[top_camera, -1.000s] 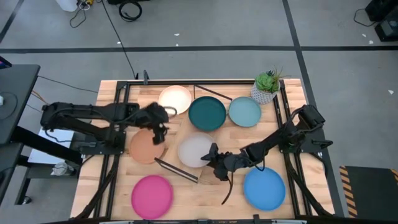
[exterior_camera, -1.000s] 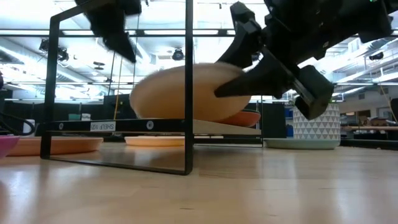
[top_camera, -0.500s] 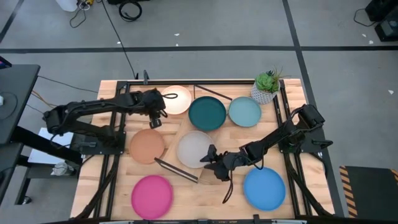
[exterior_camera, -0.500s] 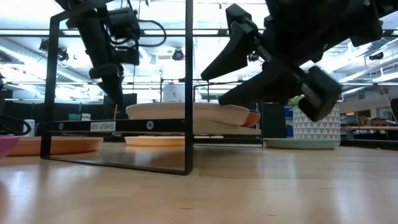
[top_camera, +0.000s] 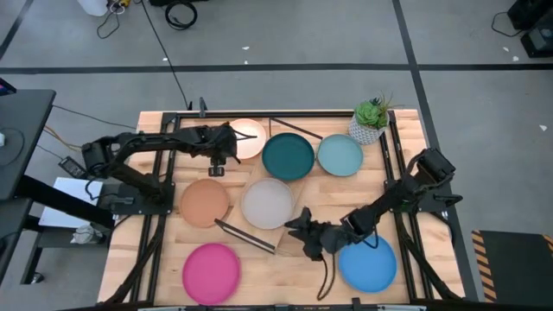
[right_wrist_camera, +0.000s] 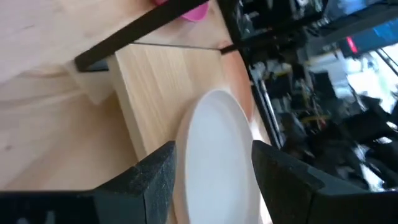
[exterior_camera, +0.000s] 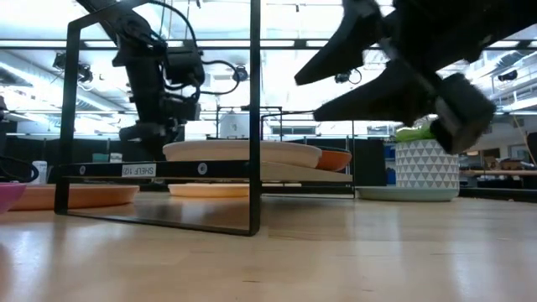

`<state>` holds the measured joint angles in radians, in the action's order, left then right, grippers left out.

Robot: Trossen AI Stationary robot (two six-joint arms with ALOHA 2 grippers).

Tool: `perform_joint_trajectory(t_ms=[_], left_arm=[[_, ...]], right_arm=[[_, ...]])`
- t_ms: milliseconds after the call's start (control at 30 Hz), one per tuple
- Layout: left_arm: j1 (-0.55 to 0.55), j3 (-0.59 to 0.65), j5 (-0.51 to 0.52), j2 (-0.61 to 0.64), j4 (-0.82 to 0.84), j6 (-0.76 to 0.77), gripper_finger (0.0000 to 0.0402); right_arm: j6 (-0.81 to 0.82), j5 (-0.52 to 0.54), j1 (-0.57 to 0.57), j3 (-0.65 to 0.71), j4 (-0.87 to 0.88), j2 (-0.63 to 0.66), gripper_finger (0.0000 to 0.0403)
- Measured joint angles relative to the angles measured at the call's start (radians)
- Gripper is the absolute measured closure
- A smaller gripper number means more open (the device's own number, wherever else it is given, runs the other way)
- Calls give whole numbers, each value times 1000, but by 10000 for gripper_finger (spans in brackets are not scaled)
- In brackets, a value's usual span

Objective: Place and stack plates onto a shelf
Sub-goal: Stack the light orange plate on the white plate

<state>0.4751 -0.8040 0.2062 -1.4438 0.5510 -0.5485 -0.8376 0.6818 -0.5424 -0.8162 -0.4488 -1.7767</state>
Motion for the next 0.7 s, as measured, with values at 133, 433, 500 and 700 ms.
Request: perform_joint_trajectory(t_ms=[133,433,500,700], left_arm=[[0,0,1,-47,-44,-110,260],[33,0,9,-130,-177,-223,260],[57,-2,-1,-143,-186,-223,260],[116,0,-47,-176,-186,-225,260]], right_arm=[[52,99,-43,0,21,0,188],[126,148,-106,0,57,0,188],[134,153,-112,0,60,0,188],[170,159,-117,0,63,0,188]])
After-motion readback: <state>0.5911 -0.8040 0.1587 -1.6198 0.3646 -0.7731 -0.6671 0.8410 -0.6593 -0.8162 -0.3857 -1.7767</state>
